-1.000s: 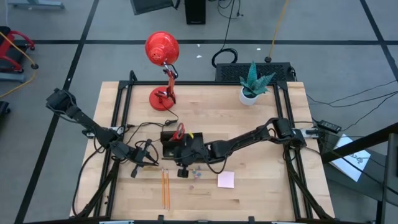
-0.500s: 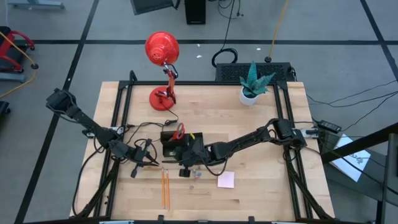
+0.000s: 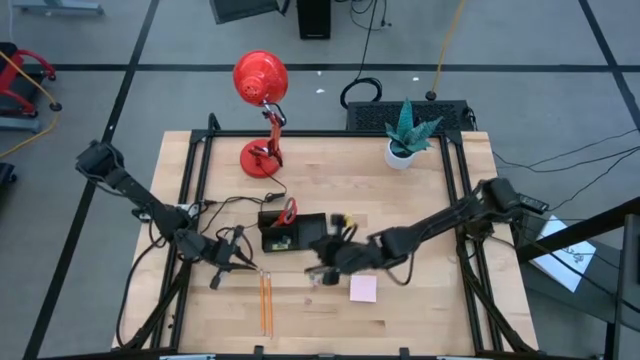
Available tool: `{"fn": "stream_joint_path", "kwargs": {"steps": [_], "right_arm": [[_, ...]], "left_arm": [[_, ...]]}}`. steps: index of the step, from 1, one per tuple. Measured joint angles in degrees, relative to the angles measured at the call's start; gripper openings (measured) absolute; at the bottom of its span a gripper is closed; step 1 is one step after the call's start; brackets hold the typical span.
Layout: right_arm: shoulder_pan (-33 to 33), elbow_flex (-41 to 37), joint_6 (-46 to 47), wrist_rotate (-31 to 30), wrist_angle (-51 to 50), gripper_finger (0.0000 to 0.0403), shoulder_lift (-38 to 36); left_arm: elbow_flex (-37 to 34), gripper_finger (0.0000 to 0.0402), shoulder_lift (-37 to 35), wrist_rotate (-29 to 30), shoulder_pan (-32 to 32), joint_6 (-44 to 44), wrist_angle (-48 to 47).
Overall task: Pick and place office supplies into organizer
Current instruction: Put the pink binder clip into the desk organizer
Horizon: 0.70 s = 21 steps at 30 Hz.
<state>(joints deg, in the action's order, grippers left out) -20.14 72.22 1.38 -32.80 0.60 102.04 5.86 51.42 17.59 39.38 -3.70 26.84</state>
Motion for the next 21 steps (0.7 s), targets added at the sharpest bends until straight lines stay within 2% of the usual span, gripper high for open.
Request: {"fn": "stream_joint_path", "kwargs": {"steps": [5,10,12,17,21], "right_arm": [[3.47,-16.26,-0.83,6.88,16.58,0.0004,-9.12],[7.74,-28.46,-0.87,16.47,30.78,0.0003,-15.93],[9.17,-30.59,-0.61,19.47,31.28,0.0001,-18.67],[10.87,-33.25,-1.47,20.22,30.77,0.0001,-21.03],[12.75,-34.33,-2.27,26.49,30.80,0.0001,-21.23]], "left_arm": [[7.96,0.0031,4.53,6.45,4.42,-2.66,-7.55],[15.19,0.0031,13.07,8.95,6.47,-7.34,-11.70],[17.74,0.0031,17.72,9.47,6.65,-8.59,-11.86],[25.49,0.0031,30.01,9.79,5.29,-11.11,-11.78],[32.97,0.0031,40.03,10.41,3.00,-12.51,-11.91]]}}
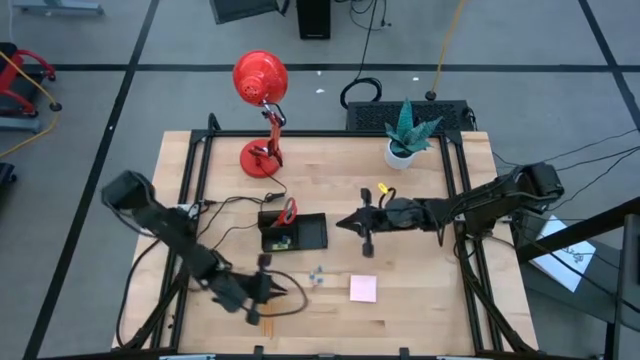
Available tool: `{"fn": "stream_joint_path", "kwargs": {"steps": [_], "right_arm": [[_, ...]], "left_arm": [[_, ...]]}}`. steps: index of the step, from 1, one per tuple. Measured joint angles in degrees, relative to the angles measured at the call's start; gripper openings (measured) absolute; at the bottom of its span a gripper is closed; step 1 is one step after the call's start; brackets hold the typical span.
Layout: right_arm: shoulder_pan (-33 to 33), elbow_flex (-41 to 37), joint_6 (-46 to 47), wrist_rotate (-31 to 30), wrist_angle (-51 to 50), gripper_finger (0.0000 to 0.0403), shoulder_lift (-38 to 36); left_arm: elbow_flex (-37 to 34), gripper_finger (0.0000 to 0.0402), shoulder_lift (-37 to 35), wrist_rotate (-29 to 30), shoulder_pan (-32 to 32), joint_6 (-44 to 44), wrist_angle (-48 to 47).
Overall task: Pick and place office supplies into organizer
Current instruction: Put the pink binder clip into the desk organizer
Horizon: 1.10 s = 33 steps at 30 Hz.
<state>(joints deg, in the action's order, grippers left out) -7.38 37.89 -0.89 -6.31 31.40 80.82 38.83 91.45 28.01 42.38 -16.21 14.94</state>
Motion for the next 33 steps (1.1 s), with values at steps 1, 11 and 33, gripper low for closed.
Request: {"fn": "stream_joint_path", "kwargs": {"steps": [1,11,33], "right_arm": [[0.28,-0.20,-0.02,1.00,-0.04,0.0001,0.00],[0.42,-4.50,0.73,2.08,-0.33,0.0001,-1.67],[0.42,-5.60,-1.32,2.13,0.02,0.0004,-4.24]], "left_arm": [[1.76,0.0031,2.37,0.00,-0.48,0.40,-0.33],[15.28,0.0149,14.31,-6.08,-6.71,-2.49,-1.87],[18.90,0.0258,14.35,-33.99,-12.51,20.00,-15.77]]}}
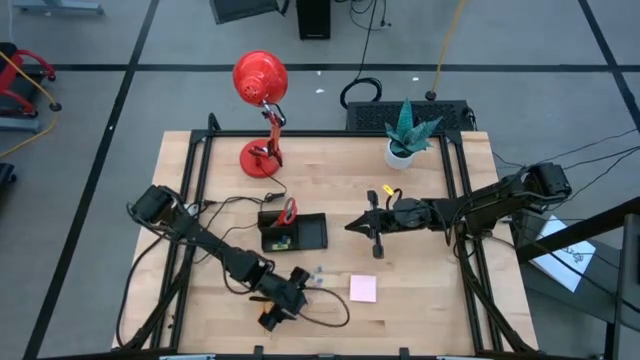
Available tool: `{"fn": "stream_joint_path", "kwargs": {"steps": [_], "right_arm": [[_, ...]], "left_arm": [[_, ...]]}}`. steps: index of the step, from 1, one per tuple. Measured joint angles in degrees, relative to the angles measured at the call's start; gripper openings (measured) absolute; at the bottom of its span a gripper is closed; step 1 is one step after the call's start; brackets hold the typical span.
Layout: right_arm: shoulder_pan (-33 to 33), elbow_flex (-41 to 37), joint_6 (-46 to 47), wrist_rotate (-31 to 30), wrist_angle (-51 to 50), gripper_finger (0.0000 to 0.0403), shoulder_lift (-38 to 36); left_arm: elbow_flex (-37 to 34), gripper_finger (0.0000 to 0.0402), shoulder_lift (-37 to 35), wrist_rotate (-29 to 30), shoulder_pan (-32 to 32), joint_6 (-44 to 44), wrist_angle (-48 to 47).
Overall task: Pick and place office supplies into organizer
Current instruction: Put the pink binder clip into the desk organizer
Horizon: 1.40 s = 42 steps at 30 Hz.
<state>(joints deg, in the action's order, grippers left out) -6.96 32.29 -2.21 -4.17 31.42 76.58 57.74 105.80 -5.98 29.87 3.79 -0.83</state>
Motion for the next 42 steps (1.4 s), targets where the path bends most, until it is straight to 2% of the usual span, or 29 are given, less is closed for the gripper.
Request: {"fn": "stream_joint_path", "kwargs": {"steps": [12,28,34,42], "right_arm": [[0.00,0.00,1.10,-0.05,-0.78,0.0004,0.00],[0.01,0.00,1.13,-0.17,-1.01,0.0004,0.00],[0.00,0.04,1.15,-0.21,-0.88,0.0004,0.00],[0.00,0.07,1.32,-0.23,-1.35,0.0004,0.00]], "left_arm": [[-0.02,0.0255,0.00,-3.09,-3.73,10.65,0.41],[-0.04,0.0255,-0.04,-5.57,-5.86,13.03,2.55],[0.09,0.0255,3.58,-7.46,-5.36,12.87,5.55],[0.36,0.0255,4.09,-6.45,-5.76,13.86,4.83]]}}
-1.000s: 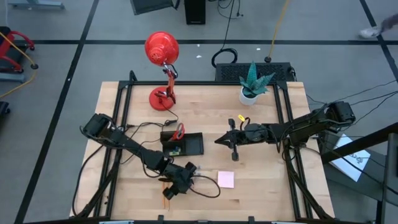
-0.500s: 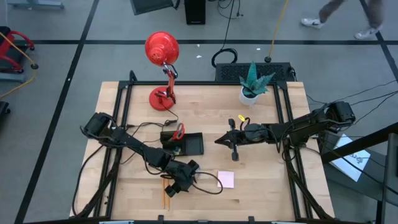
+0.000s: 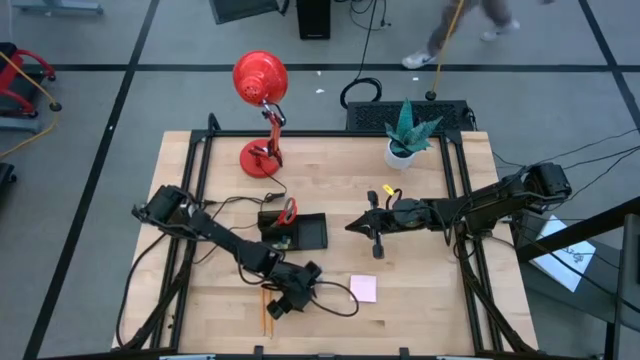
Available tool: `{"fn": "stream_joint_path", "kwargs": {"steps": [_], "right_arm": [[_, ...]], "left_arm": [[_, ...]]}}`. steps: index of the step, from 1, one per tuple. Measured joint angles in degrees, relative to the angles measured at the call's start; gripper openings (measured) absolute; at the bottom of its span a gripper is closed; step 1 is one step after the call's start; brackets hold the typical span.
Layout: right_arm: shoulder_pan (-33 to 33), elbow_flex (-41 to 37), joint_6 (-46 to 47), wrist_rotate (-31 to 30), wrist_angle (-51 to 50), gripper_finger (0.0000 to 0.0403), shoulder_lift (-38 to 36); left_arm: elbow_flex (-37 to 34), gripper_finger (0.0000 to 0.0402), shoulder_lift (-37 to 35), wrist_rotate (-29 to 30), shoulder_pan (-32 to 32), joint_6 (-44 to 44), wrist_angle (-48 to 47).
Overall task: Pick and place office supplies into organizer
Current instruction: Put the pink binder clip into the desk organizer
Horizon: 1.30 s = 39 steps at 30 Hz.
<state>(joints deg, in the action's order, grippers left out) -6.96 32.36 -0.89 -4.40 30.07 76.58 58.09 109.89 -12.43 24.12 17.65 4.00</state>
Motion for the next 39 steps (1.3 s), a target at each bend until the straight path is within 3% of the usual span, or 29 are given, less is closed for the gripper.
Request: {"fn": "stream_joint_path", "kwargs": {"steps": [25,39], "right_arm": [[0.02,0.00,0.00,0.00,0.07,0.0004,0.00],[0.01,0.00,0.00,0.00,0.06,0.0004,0.00]], "left_arm": [[0.08,0.0251,2.27,-1.28,-0.48,-1.42,-1.32],[0.04,0.0123,2.37,-1.26,-0.44,-1.93,-1.35]]}}
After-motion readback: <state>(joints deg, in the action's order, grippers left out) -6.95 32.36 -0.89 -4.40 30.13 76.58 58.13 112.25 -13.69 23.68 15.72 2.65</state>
